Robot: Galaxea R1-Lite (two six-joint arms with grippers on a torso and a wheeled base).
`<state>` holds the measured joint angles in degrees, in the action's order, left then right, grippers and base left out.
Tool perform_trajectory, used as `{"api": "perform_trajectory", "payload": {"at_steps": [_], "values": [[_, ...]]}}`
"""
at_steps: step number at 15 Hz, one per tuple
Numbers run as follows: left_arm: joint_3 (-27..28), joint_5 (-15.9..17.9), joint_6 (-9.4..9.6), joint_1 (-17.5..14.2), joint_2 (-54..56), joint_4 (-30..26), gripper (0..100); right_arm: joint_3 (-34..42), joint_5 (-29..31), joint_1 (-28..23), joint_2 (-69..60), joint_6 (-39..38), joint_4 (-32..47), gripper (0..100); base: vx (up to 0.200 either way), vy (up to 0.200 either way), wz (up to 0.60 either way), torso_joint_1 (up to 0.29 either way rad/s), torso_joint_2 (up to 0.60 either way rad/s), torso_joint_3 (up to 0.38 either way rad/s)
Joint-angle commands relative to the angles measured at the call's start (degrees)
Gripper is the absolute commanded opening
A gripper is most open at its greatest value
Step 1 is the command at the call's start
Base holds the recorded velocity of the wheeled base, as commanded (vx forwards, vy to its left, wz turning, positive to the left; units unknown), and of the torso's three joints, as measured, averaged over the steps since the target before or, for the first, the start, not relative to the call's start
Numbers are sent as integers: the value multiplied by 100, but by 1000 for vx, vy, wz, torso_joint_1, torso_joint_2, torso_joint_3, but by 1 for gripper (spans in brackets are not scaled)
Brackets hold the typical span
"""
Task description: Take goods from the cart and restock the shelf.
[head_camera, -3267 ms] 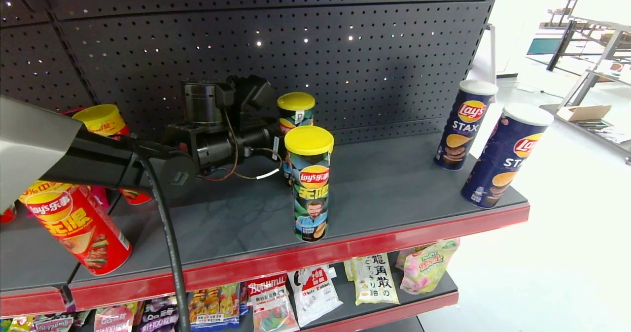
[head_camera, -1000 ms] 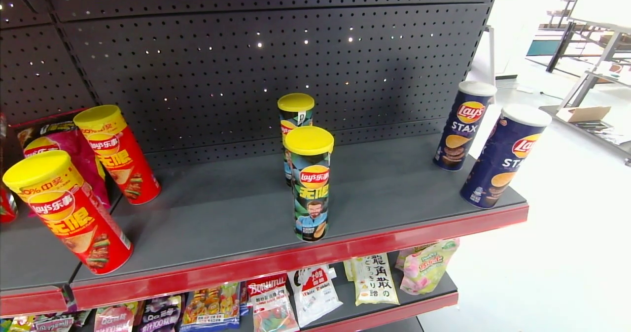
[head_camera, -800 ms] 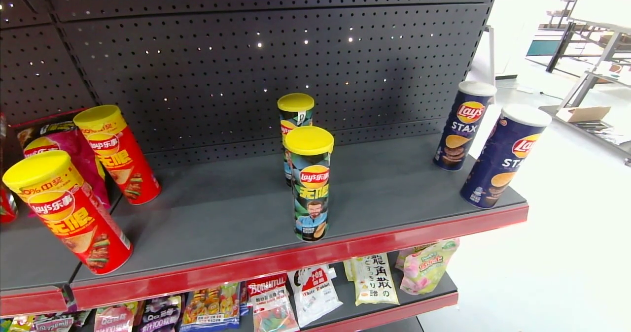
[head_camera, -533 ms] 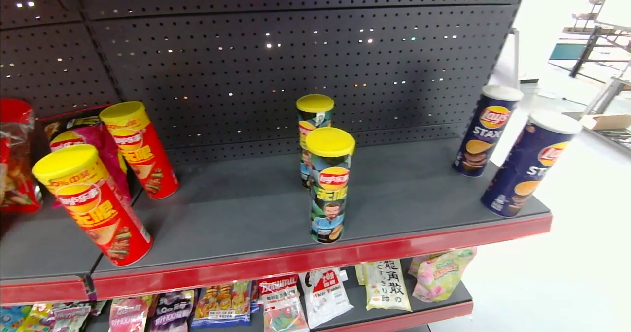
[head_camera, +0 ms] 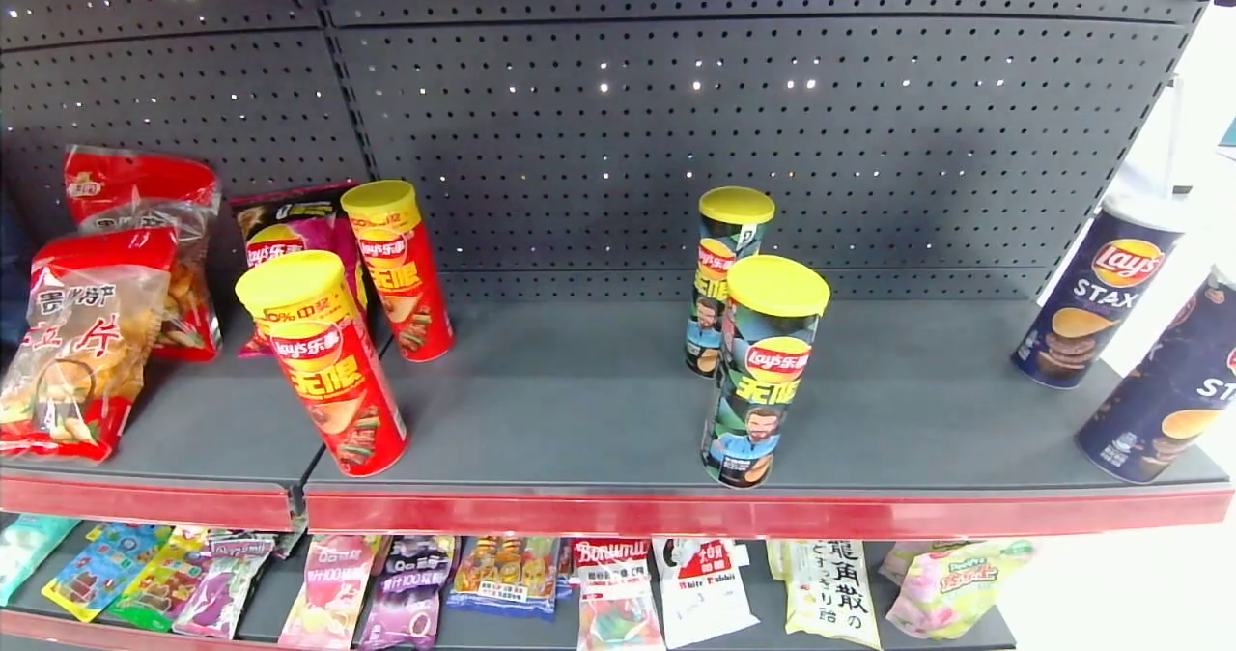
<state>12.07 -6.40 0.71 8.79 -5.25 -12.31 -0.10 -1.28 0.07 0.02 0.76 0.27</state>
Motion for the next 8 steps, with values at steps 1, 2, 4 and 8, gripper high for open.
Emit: {"api": "perform_trajectory", "payload": {"at_steps": [1,2,4,8], "values": [[-433,121,-18,0,-37,344,100,1,-4,1,-2,-5,0,100,0,0,0,0,0,0],[-1137,227,-53,0,-37,1293,100,1,-4,1,-2,-58,0,100,0,0,0,0,0,0],[-1207,271,-194,0,-37,1310,100,1,-4,-7,-2,-58,0,100,0,0,0,0,0,0],[-1207,253,-273,-1503,-151,1275,100,1,-13,10,-2,-40,0,100,0,0,0,0,0,0]]}}
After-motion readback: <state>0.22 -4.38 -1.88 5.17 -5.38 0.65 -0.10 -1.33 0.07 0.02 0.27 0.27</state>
